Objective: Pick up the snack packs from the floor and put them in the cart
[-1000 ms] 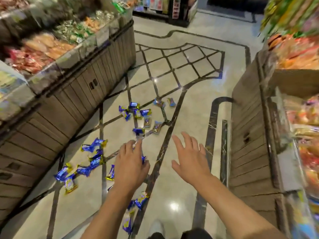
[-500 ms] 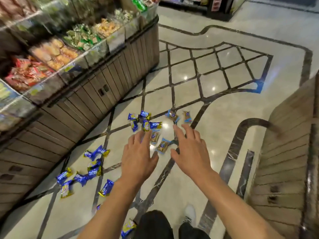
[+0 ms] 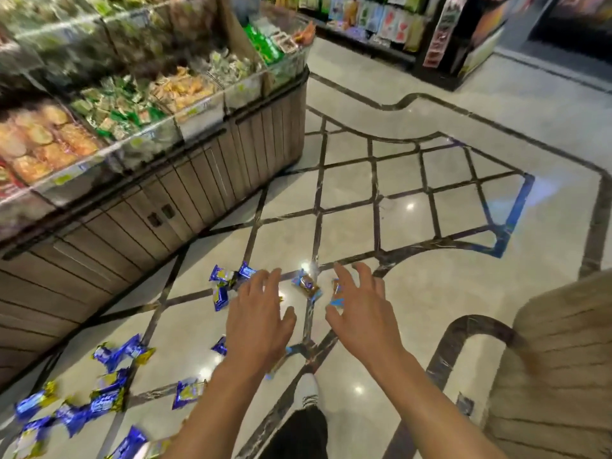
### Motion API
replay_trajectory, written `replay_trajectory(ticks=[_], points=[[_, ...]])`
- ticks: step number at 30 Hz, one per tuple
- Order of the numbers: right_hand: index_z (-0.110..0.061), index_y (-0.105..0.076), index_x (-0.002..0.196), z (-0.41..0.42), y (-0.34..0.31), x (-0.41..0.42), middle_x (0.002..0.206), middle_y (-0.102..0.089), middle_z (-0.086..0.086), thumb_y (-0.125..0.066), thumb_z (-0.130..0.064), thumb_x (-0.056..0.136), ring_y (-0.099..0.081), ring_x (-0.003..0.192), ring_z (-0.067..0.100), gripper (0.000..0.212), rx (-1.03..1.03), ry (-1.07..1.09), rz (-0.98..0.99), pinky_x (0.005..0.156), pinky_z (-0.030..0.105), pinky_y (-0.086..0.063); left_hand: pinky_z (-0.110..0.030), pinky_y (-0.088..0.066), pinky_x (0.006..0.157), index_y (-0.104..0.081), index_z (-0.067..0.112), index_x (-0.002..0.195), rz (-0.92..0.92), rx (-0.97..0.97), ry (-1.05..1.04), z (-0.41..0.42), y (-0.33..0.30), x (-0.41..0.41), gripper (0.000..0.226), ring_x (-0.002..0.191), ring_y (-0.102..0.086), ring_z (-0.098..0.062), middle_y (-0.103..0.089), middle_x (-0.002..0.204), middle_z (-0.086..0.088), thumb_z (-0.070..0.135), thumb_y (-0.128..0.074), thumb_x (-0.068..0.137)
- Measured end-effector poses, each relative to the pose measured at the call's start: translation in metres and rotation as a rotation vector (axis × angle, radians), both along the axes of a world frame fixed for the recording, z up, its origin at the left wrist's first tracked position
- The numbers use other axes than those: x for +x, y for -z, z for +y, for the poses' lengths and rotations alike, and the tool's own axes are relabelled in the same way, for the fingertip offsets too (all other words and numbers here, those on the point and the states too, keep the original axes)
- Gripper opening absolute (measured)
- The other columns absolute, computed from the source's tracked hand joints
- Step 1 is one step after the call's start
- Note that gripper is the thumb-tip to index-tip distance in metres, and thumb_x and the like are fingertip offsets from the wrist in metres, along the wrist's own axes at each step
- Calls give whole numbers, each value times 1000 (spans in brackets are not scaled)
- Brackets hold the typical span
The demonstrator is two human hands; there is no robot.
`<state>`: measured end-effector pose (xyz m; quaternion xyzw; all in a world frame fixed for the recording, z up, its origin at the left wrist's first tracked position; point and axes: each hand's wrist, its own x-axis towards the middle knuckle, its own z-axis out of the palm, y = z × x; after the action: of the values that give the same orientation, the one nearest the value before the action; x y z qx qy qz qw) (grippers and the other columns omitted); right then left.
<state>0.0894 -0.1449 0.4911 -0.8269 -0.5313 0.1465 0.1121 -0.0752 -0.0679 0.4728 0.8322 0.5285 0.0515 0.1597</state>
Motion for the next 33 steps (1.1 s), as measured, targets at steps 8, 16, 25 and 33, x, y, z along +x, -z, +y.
replay_trajectory(ticks=[8, 16, 25, 33], points=[[-30, -24, 152, 113, 10, 115, 154, -18, 1, -57, -41, 91, -26, 134, 25, 70, -12, -5, 35, 83, 36, -52, -40, -44, 98, -36, 20, 149, -22, -34, -52, 109, 11, 108, 70, 129, -42, -26, -42, 145, -5, 38, -63, 87], [-28, -24, 150, 209, 124, 208, 150, -27, -2, -53, -43, 92, -35, 130, 21, 67, -89, -215, 93, 75, 34, -52, -39, -43, 98, -32, 20, 149, -13, -105, -225, 182, 101, 199, 63, 132, -36, -23, -37, 146, -3, 39, -56, 93], [-33, -16, 149, 270, 363, 260, 151, -16, -10, -53, -43, 92, -31, 130, 13, 69, -165, -249, 108, 78, 29, -49, -36, -42, 96, -34, 20, 149, -75, -140, -353, 240, 347, 259, 66, 132, -35, -20, -38, 147, 0, 35, -60, 90], [-29, -13, 152, 288, 656, 283, 151, -22, -5, -55, -42, 90, -25, 134, 19, 75, -291, -170, 162, 89, 39, -49, -43, -41, 93, -34, 19, 147, -36, -230, -385, 268, 649, 282, 61, 128, -35, -28, -38, 141, -7, 36, -56, 93]])
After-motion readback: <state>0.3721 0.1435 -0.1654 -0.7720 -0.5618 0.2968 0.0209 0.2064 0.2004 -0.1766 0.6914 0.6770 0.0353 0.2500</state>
